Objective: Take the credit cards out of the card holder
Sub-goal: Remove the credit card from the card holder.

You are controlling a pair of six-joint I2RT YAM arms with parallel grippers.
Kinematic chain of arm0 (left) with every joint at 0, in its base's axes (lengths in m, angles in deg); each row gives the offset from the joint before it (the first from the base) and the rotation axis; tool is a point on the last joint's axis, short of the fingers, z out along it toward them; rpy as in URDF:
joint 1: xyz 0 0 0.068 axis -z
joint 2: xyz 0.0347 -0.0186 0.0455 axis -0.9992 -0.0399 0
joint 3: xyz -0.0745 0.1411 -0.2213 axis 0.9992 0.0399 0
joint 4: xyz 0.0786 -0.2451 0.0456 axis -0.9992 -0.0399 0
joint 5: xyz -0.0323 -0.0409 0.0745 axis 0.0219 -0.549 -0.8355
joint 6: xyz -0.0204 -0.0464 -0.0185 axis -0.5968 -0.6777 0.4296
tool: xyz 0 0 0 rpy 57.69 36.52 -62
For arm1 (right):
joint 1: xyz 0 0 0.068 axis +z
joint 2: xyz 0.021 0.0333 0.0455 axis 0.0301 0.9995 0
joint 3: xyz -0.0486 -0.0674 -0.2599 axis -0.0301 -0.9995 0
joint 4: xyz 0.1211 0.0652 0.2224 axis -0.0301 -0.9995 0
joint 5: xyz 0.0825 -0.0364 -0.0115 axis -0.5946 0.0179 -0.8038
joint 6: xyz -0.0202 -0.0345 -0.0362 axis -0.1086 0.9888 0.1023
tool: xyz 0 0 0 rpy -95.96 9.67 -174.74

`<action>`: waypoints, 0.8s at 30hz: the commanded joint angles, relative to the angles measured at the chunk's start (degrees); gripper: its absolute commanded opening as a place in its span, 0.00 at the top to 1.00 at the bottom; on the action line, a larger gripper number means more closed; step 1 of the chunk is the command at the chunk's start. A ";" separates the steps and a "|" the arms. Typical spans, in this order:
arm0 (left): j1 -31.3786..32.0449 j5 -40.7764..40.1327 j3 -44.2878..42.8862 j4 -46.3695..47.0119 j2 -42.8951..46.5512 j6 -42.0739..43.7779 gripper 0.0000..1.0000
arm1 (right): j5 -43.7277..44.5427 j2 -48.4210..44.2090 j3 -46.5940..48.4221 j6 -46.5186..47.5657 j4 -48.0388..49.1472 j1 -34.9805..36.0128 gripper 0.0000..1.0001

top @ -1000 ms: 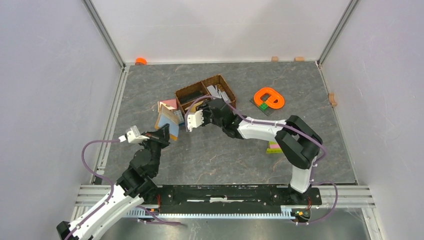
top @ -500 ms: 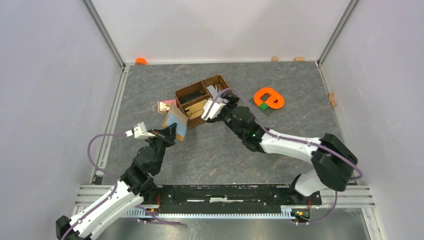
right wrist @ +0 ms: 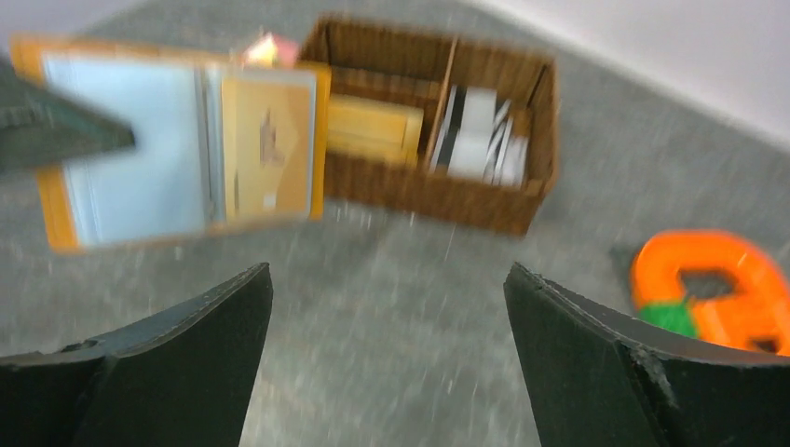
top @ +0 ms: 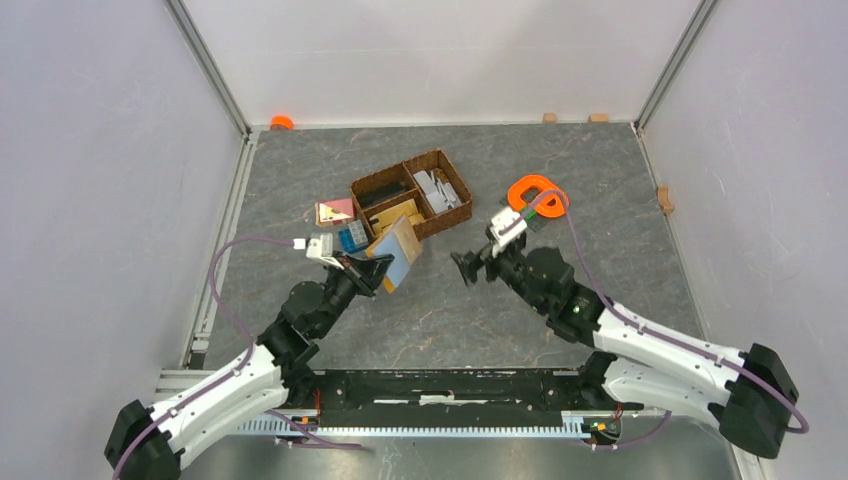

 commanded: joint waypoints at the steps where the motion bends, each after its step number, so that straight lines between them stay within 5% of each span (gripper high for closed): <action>1: 0.28 8.98 -2.70 9.33 -5.55 3.53 0.98 | -4.19 -5.86 -10.87 -9.21 0.50 0.06 0.02; 7: 0.28 19.22 -4.75 12.98 -11.24 2.87 0.98 | -8.03 -9.63 -15.97 -11.43 1.20 -2.83 0.02; 14: 0.28 25.12 -4.82 17.81 -12.90 1.61 0.98 | -33.89 -8.72 -21.18 -20.28 11.29 -17.59 0.02; 18: -0.68 27.24 -5.44 18.95 -15.69 -0.46 0.98 | -39.48 -9.92 -24.54 -23.26 17.41 -21.55 0.02; 24: -3.21 39.21 -4.14 34.18 -21.84 -5.86 0.98 | -46.27 -9.92 -29.83 -32.17 31.61 -25.16 0.02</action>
